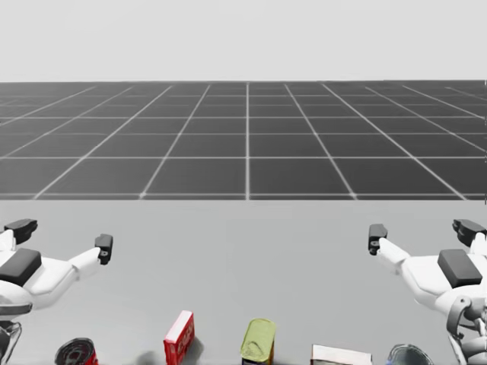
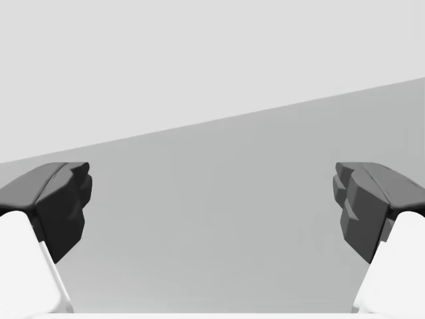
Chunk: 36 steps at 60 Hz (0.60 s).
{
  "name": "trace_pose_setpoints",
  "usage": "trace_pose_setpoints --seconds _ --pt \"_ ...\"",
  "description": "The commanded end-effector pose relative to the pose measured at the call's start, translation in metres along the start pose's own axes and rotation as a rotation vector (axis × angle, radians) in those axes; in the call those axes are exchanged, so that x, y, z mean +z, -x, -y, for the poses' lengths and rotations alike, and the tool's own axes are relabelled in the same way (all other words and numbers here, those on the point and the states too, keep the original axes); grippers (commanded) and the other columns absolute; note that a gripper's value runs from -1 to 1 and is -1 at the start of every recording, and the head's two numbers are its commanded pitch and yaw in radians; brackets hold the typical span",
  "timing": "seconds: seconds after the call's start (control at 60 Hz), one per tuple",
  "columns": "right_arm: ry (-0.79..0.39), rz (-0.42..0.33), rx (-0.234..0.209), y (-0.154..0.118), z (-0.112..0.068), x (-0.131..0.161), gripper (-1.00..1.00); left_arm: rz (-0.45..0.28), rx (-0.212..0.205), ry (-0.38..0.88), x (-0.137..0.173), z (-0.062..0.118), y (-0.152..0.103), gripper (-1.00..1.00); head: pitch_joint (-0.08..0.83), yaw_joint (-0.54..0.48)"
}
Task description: Pick up the gelatin box and lift it.
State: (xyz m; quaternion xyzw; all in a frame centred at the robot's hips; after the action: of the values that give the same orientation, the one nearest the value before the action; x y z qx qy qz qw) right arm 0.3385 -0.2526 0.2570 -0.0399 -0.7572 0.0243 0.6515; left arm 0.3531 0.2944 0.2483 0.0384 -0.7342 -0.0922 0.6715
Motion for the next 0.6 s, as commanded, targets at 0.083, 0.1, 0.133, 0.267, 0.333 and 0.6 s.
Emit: trace_pose_setpoints --seconds 0.083,0.1,0.133,0.267,0.333,0.6 --pt "0.005 0.003 0.007 0.0004 -0.0004 -0.0008 -1.0 0.001 0.002 -0.004 0.0004 -0.0007 -0.0001 -1.0 0.378 0.04" --pt "0.005 0.003 0.007 0.0004 -0.0005 -0.0008 -1.0 0.002 0.002 -0.005 0.0004 -0.0007 0.0 -1.0 0.385 0.04" --pt "0.006 0.001 0.012 0.0007 -0.0008 -0.0008 -1.0 0.002 0.001 -0.005 0.0003 -0.0007 0.0002 -1.0 0.411 0.05" --pt "0.006 -0.001 0.021 0.0012 -0.002 -0.0009 -1.0 -0.001 0.001 -0.002 -0.0003 -0.001 0.0007 -1.0 0.475 0.08" --pt "0.006 -0.001 0.026 0.0012 -0.0022 -0.0008 -1.0 -0.004 0.002 -0.001 -0.0007 -0.0007 0.001 -1.0 0.499 0.1" --pt "0.006 0.0 0.035 0.0 -0.0022 0.0003 -1.0 -0.016 0.012 0.017 -0.0017 0.0024 0.0015 -1.0 0.587 0.17"
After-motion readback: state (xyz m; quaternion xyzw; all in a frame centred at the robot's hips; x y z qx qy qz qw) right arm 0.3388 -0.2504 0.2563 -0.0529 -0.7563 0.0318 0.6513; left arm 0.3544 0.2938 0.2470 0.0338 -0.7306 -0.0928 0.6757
